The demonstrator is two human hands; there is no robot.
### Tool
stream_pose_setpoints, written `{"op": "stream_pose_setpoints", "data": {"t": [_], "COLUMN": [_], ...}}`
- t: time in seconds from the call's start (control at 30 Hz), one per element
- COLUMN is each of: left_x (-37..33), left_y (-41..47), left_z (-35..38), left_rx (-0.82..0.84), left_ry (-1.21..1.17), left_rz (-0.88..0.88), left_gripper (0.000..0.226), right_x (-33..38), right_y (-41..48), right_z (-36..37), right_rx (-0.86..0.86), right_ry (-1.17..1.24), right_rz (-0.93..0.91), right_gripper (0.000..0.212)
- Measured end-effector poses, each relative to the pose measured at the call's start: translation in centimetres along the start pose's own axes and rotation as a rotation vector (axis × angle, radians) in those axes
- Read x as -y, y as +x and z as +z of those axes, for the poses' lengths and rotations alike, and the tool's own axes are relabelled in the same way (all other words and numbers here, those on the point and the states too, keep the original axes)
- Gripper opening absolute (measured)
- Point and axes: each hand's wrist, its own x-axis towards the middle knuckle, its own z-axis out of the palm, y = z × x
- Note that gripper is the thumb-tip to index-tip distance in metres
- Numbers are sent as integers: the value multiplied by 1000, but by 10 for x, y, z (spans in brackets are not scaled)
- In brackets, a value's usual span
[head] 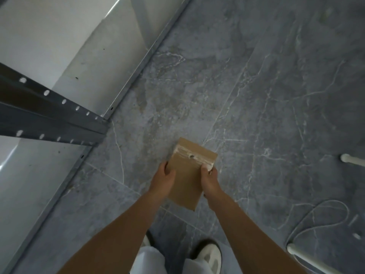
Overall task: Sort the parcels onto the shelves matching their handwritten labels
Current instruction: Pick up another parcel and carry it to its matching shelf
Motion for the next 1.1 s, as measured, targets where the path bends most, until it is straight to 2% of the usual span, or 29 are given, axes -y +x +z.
{"op": "stream_pose_setpoints", "data": {"t": [0.1, 0.3, 0.47, 0.63, 0.8, 0.9, 1.03, 1.1], "left_x": [-6, -40, -97, -171, -230, -263, -286, -292], "left_y": [-12, -79, -164, -260, -374, -461, -564, -611], "left_z": [-3, -36, -77, -123, -158, -181, -208, -218], "left_rx": [-2, -58, -111, -153, -123, -96, 4, 16], "left_ry": [-60, -164, -237, -362, -390, -388, -387, -382], "left_rz": [-19, 31, 130, 223, 360, 496, 646, 722], "left_gripper": [48, 49, 48, 43, 38, 36, 39, 41], "right_x": [3, 41, 103, 166, 225, 253, 267, 270], "right_y": [-12, -74, -158, -268, -393, -474, -555, -598], "right_z": [1, -11, -31, -74, -130, -171, -227, -253], "right_rx": [31, 61, 76, 74, 99, 126, 208, 251], "right_ry": [65, 34, 26, 149, 244, 263, 268, 237], "right_rz": [34, -81, -152, -272, -326, -440, -606, -707], "right_gripper": [62, 56, 57, 52, 63, 58, 38, 35]}}
